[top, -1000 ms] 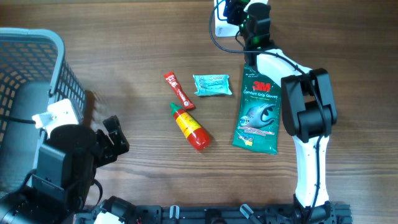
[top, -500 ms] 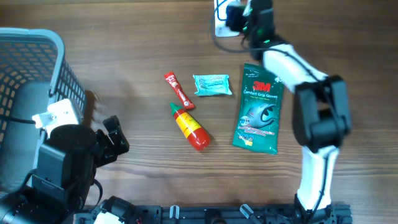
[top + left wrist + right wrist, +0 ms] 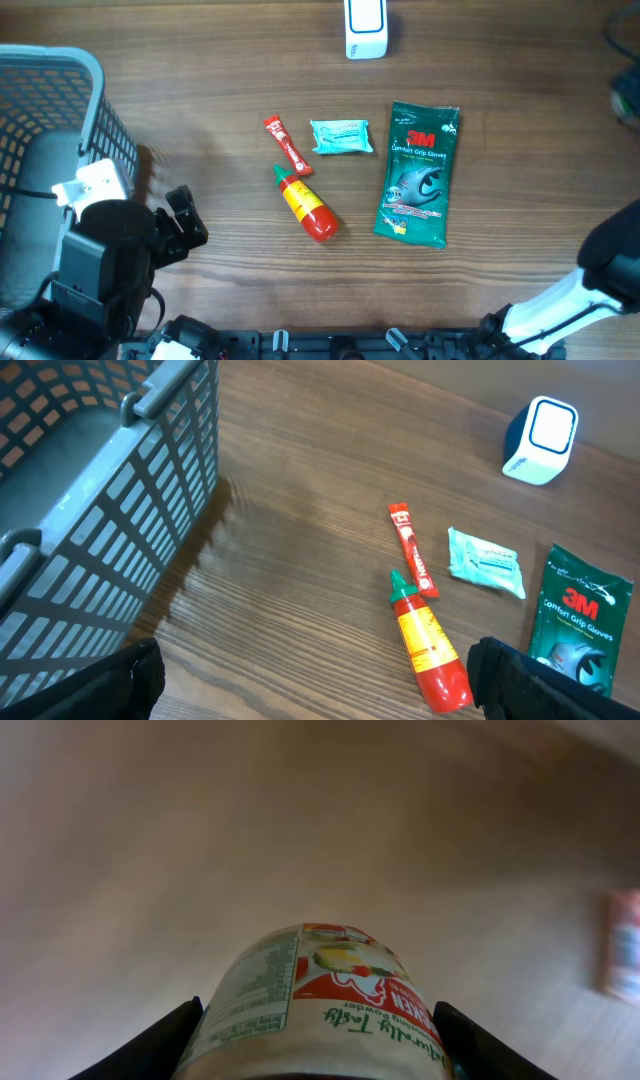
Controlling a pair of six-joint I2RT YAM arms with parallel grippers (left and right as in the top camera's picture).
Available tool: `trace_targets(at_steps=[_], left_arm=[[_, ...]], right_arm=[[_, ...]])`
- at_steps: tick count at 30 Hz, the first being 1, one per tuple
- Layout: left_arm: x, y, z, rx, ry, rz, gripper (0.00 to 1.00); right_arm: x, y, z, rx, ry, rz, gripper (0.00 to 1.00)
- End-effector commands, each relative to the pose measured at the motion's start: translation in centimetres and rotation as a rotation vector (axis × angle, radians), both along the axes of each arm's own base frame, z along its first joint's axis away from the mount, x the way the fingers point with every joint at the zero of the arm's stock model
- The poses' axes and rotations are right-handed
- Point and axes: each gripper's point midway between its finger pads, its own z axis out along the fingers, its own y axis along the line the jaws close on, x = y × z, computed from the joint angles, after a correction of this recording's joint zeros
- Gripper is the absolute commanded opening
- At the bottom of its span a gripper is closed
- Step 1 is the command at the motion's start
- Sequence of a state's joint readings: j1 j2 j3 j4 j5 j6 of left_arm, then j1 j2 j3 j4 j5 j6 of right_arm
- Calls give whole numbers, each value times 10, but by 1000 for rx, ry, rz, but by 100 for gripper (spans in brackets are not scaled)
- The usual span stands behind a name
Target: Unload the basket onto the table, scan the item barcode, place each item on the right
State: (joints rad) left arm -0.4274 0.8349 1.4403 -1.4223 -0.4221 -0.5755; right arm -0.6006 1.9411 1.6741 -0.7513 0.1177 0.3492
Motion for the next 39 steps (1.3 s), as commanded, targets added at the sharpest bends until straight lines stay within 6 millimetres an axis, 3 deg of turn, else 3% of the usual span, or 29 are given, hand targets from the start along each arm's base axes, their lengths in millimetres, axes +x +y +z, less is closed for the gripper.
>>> trace_targets(at_steps=[1,5,9,12,14,15,16,18,20,23,25,26,28,30,32,39], left_arm=[[0,0,0,-2,-2,8,100],[0,0,0,-2,-2,8,100],[0,0,0,-2,-2,8,100],[0,0,0,-2,-2,8,100],[0,0,0,-2,-2,8,100],[0,0,0,-2,-2,8,100],[0,0,0,-2,-2,8,100],[0,0,0,-2,-2,8,100],[0,0,0,-2,-2,8,100],[0,0,0,-2,-2,8,100],[0,0,0,-2,-2,8,100],[0,0,0,-2,-2,8,100],[0,0,0,-2,-2,8,100],[0,0,0,-2,-2,8,100],[0,0,0,-2,-2,8,100],[0,0,0,-2,-2,8,100]], right_arm=[[-33,-40,-36,29,79,-90,55],[-69,-82,-78,66,138,-171,56],[-89,-102,-104,88,161,-219,60],[-96,-114,-109,82,150,-245,66],[-96,-121,-106,64,133,-252,82],[-95,-124,-102,53,130,-244,87],[-92,-127,-95,40,124,-233,100],[-86,-132,-74,19,86,-229,100],[-71,-132,-32,9,-10,-204,100],[-64,-125,45,-35,-151,-214,100],[-51,-95,95,-24,-275,-130,100],[-46,-84,106,-7,-312,-102,100],[-27,-40,135,71,-408,34,100],[-5,27,155,216,-483,218,100],[13,84,152,337,-470,342,100],[39,252,84,422,-167,611,100]])
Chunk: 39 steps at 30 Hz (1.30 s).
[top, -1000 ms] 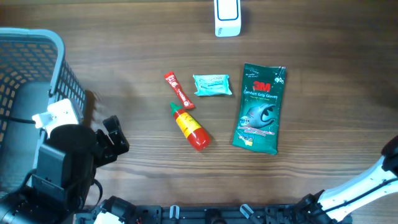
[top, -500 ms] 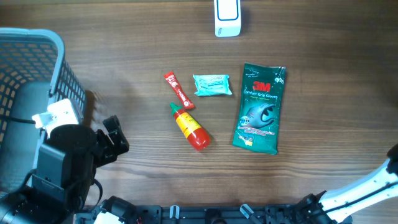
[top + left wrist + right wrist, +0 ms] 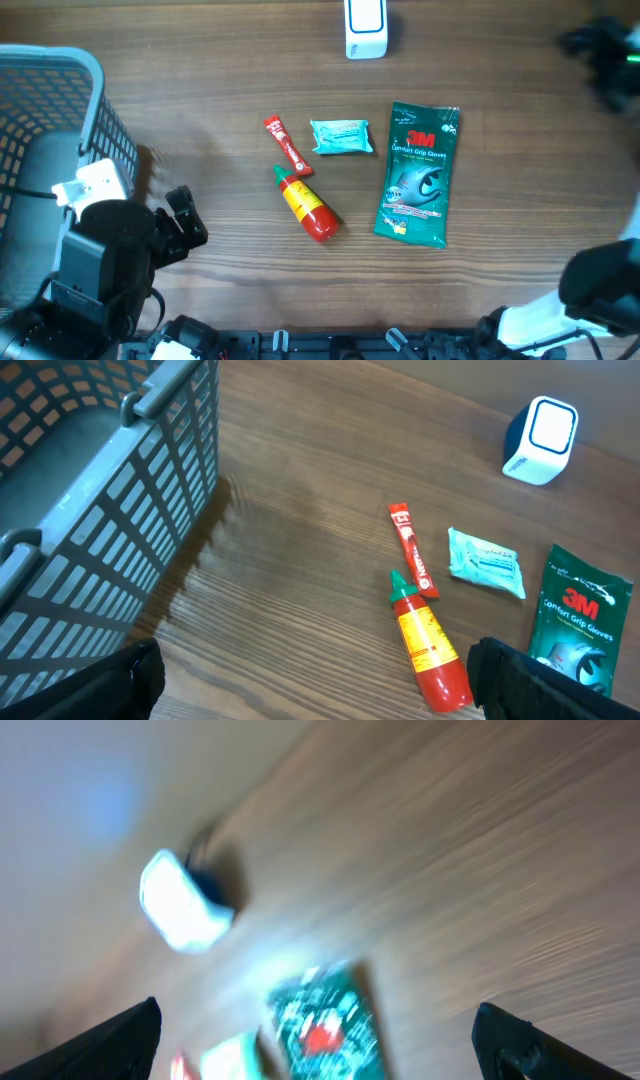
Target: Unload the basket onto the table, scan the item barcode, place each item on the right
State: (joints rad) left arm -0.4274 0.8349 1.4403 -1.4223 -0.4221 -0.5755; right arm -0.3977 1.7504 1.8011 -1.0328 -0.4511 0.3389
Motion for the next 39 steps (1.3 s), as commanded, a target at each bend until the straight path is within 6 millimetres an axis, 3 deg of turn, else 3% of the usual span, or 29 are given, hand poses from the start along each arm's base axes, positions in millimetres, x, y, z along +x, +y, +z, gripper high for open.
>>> trace_targets(at_steps=[1,4,6,10,14,21,26,28,30,31,34,36,39], left_arm=[[0,0,0,-2,-2,8,100],[0,0,0,-2,-2,8,100],[0,0,0,-2,-2,8,100],[0,0,0,-2,-2,8,100],[0,0,0,-2,-2,8,100],[0,0,0,-2,-2,8,100],[0,0,0,-2,-2,8,100],[0,0,0,-2,-2,8,100],[0,0,0,-2,-2,8,100],[0,0,0,-2,-2,8,100],[0,0,0,-2,-2,8,100],[0,0,0,-2,-2,8,100],[0,0,0,-2,-2,8,100]], right_arm=[[8,91,-39,-10,89,196,100],[10,169,-70,-7,99,368,100],[8,220,-99,51,140,384,100],[-8,274,-152,180,315,224,95],[-29,303,-186,292,499,-2,88],[-32,330,-228,285,552,-192,71],[-38,338,-264,290,622,-290,61],[-39,337,-276,286,639,-315,52],[-38,336,-281,280,637,-315,26],[-37,336,-281,272,629,-294,4],[-28,337,-268,259,566,-199,4],[-19,339,-239,275,497,-79,4],[-11,342,-178,300,342,175,4]])
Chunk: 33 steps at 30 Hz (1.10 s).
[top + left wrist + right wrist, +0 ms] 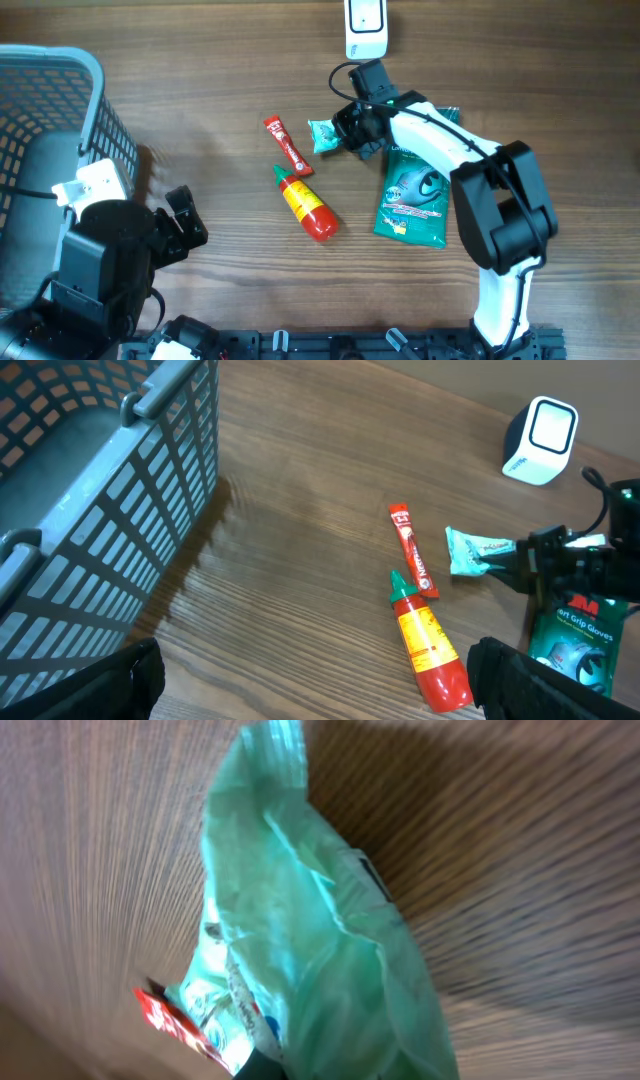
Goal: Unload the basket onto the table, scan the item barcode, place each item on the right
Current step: 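Grasp the mint-green wipes pack with the right gripper, then lift the wipes pack with the right gripper to the white scanner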
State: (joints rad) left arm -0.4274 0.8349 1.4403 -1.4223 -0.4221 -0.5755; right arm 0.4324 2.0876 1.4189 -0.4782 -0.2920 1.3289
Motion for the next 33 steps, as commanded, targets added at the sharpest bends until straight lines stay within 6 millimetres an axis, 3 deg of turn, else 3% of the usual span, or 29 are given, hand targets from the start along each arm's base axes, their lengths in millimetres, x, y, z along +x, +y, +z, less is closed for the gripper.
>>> trace_targets(at_steps=[1,3,7,9,11,13,15,20,24,25,27,31,33], left_arm=[[0,0,0,-2,-2,8,100],[0,0,0,-2,-2,8,100],[0,0,0,-2,-2,8,100],[0,0,0,-2,-2,8,100],[0,0,0,-2,-2,8,100],[0,0,0,-2,-2,8,100],[0,0,0,-2,-2,8,100],[0,0,0,-2,-2,8,100],[0,0,0,-2,-2,8,100],[0,0,0,-2,-2,8,100],[0,0,0,-2,-2,8,100],[0,0,0,-2,-2,8,100],[0,0,0,-2,-2,8,100]], right_arm=[[3,1,83,108,-274,335,4],[-21,14,142,301,-464,637,4],[-58,23,194,606,-523,793,5],[-59,27,204,603,-730,948,4],[-56,28,203,465,-1048,1179,4],[-55,31,200,355,-1251,1337,5],[-67,36,216,380,-1504,1466,4],[-103,33,269,482,-2267,1590,5],[-100,42,284,315,-2567,1658,5],[-100,45,290,-250,2638,-1658,5],[-96,47,317,79,2433,-1349,4],[-100,39,342,365,2175,-1046,5],[-101,38,345,452,2073,-931,4]])
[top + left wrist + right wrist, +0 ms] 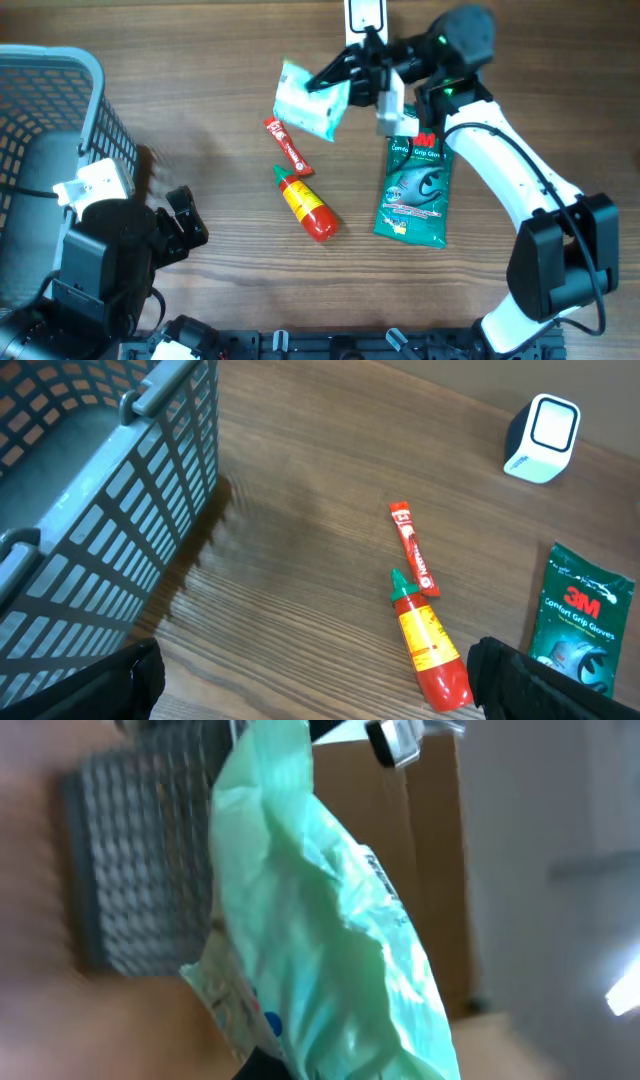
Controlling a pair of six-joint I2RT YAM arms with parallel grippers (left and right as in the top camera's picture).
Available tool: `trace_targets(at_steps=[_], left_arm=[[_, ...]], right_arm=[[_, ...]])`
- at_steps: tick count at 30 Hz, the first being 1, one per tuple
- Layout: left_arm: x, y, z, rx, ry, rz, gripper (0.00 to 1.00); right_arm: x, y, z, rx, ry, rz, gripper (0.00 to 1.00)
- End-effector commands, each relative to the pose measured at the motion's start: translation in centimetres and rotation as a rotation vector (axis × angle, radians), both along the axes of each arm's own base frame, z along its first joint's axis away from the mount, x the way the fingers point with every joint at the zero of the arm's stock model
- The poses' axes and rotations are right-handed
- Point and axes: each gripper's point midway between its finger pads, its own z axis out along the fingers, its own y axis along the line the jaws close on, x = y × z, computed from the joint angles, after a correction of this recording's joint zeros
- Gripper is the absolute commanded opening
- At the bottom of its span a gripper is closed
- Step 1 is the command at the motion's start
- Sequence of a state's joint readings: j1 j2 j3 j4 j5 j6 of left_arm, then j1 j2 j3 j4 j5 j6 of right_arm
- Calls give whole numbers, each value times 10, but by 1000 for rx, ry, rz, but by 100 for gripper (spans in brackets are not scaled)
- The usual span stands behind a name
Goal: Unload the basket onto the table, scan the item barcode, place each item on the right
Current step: 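Lift the wipes pack with the right gripper to the white scanner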
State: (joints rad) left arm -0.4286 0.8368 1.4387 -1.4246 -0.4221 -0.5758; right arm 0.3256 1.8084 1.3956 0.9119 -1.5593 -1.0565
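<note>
A mint-green packet [312,100] hangs in the air left of and below the white scanner [365,18], which stands at the table's far edge. My right gripper [347,80] is shut on the packet's right end. In the right wrist view the packet [320,920] fills the frame and hides the fingers. My left gripper [186,230] rests low at the front left, open with nothing between its fingers [520,680]. The left wrist view shows the scanner [541,438] at the far right but not the packet.
On the table lie a red sauce bottle [308,205], a red stick sachet [287,146] and a green 3M gloves pack [418,185]. A grey mesh basket [60,90] stands at the left edge, beside the left arm.
My right gripper was down at the mint-green packet on the table. Now it holds the packet up off the table, near the scanner. The left arm has not moved.
First my right gripper was off at the right edge with a labelled jar between its fingers. Then it was at the far right, without the jar. Later it was on the mint-green packet beside the gloves pack, and now the packet is lifted.
</note>
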Motion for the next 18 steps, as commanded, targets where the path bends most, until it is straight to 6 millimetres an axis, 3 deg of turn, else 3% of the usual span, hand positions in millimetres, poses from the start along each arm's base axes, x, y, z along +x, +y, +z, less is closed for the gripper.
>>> trace_targets(at_steps=[1,8,18], left_arm=[[0,0,1,-4,-7,9,100],[0,0,1,-4,-7,9,100],[0,0,1,-4,-7,9,100]], right_arm=[[-10,-6,3,59,-265,49,4],[-16,1,3,129,-445,73,4],[-13,2,-1,119,-403,70,4]])
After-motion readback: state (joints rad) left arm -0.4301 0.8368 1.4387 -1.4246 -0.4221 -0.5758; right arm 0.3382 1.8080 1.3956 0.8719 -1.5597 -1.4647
